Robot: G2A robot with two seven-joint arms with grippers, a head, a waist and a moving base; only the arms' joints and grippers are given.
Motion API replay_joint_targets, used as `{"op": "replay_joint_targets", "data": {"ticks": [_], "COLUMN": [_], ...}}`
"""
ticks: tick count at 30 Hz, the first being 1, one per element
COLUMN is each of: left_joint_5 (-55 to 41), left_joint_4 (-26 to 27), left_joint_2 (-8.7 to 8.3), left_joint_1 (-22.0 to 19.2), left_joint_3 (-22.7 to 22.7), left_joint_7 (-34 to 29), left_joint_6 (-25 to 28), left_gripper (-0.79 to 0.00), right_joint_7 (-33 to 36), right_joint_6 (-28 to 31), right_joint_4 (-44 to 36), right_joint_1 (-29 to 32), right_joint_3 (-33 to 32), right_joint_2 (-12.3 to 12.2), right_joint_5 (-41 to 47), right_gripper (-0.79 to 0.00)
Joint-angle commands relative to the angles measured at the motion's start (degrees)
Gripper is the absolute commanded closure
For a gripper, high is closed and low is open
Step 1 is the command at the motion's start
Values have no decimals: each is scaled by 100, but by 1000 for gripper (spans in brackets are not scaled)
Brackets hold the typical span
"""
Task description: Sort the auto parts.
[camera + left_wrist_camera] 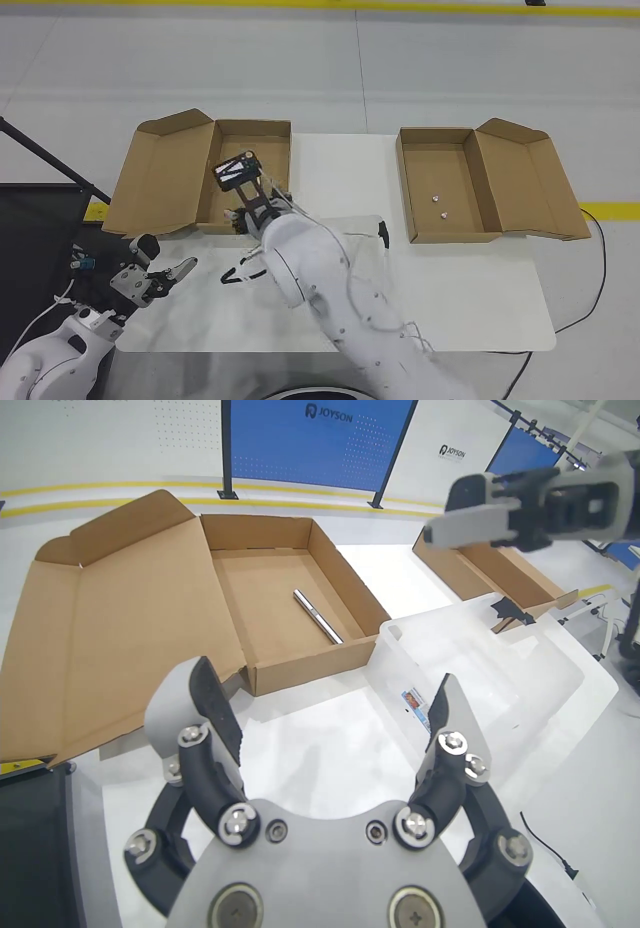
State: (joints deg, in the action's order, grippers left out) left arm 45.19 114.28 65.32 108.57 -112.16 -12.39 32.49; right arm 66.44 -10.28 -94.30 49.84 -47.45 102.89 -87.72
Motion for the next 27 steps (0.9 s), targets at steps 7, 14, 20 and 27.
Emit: {"op": "replay_joint_targets", "data": {"ticks": [7, 14, 20, 27], "left_joint_5": [0, 0, 0, 0], "left_joint_4": [1, 1, 1, 1], "left_joint_2": [0, 0, 0, 0], "left_joint_1": [0, 0, 0, 0], "left_joint_3": [1, 1, 1, 1], "left_joint_7": [1, 1, 1, 1], "left_joint_6": [0, 0, 0, 0], "left_gripper": [-785, -785, -785, -785], "right_joint_7": [1059, 1059, 1047, 2031], "right_joint_6": [517, 517, 221, -725], "right_joint_4": [-626, -626, -312, 275], "right_joint_1": [456, 456, 547, 350], "right_joint_3": [-2, -2, 56, -8], "right_joint_2": [-81, -81, -76, 88], "right_joint_5": [-114, -114, -583, -1014], "right_gripper": [-785, -785, -785, -785]}}
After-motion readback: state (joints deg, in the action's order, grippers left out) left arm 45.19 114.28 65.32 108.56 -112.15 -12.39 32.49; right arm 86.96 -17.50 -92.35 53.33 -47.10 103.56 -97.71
